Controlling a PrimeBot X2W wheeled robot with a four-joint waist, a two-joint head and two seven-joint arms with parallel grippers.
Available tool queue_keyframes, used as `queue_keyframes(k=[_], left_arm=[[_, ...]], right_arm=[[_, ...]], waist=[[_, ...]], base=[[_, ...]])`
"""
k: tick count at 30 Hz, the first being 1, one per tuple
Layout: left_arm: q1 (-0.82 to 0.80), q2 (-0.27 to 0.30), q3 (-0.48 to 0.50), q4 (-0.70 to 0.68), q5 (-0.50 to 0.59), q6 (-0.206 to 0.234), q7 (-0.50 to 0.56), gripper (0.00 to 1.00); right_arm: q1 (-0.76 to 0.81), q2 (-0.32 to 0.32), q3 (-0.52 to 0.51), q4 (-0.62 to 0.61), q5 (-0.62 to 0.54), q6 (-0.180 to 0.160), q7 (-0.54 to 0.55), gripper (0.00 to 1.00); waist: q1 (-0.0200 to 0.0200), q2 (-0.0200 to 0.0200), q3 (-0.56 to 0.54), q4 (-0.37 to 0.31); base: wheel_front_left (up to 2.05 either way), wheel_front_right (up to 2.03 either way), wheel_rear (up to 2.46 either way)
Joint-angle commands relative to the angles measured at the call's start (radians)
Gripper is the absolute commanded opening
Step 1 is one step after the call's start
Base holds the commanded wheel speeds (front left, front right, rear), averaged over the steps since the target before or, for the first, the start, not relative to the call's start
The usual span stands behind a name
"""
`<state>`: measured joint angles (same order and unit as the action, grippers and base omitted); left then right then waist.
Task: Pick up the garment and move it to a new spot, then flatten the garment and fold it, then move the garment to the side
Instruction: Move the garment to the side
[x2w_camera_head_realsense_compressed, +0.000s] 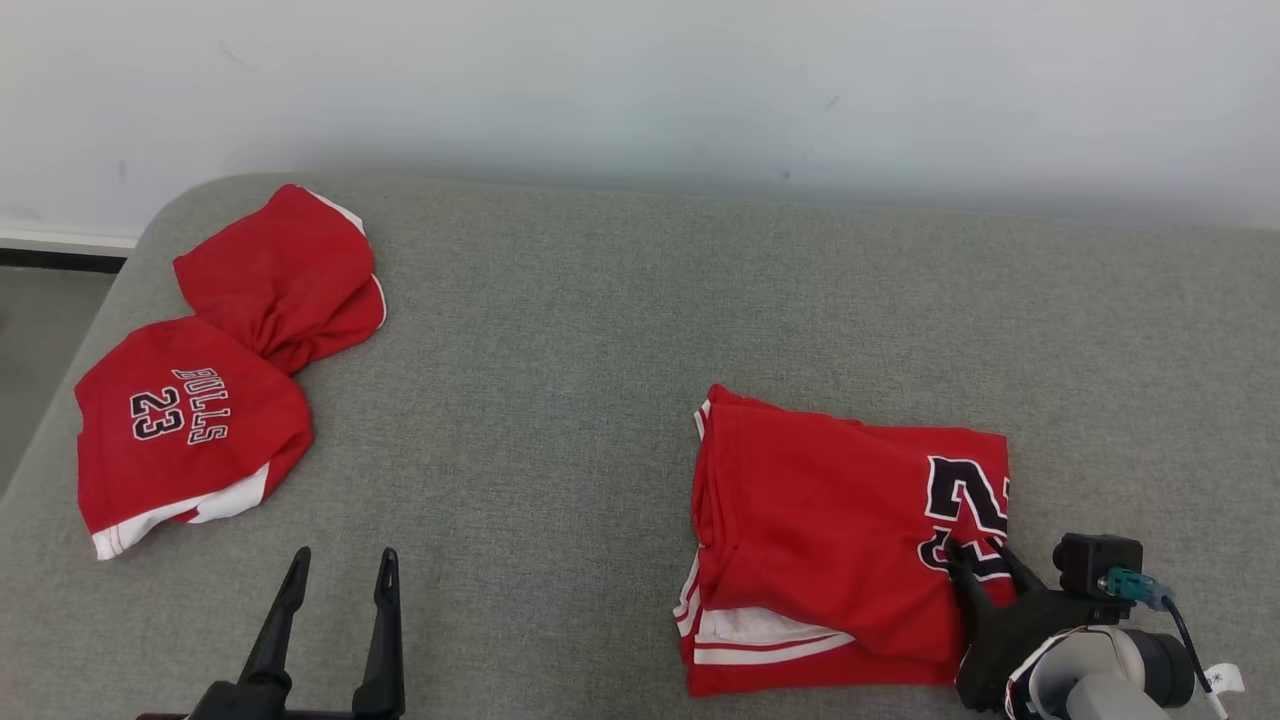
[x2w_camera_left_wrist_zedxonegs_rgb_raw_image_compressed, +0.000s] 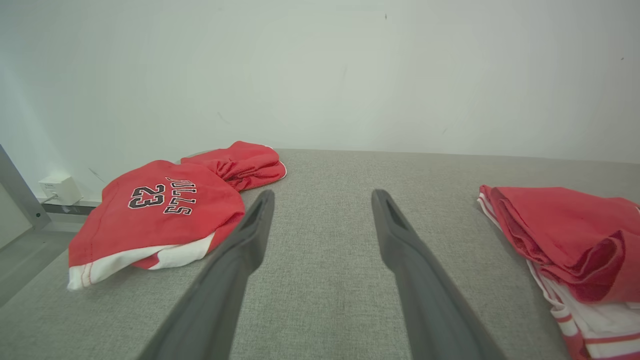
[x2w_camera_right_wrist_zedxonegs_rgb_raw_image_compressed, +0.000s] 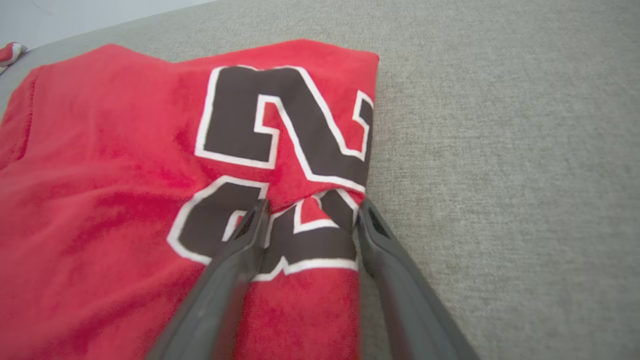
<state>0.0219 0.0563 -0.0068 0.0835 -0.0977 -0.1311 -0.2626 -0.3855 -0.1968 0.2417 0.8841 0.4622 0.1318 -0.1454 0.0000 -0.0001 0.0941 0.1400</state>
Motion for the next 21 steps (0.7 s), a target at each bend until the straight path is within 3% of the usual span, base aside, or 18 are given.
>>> queue_keyframes(k=[1,10,21], left_arm=[[-0.004,-0.002,0.001,0.003,0.001,0.001,-0.003,1.00],[-0.041,-0.005,-0.001,-0.011,-0.018,0.001,-0.003,1.00],[-0.146,-0.006,-0.026,-0.058,-0.029,0.002,-0.003,1.00]], right_arm=[[0.005,0.003,0.015,0.018,0.015,-0.003,0.011,0.00],[-0.146,-0.070,0.098,0.012,0.048,-0.003,-0.026,0.00],[-0.411,-0.240,0.176,-0.022,0.069,-0.003,0.041,0.00]], waist=[[0.0000,0.0001,0.002,-0.003],[0.0000,0.0001,0.059,-0.023],[0.0000,0.0001,0.244,-0.084]], base=[[0.00,0.00,0.00],[0.00,0.00,0.00],[0.00,0.00,0.00]])
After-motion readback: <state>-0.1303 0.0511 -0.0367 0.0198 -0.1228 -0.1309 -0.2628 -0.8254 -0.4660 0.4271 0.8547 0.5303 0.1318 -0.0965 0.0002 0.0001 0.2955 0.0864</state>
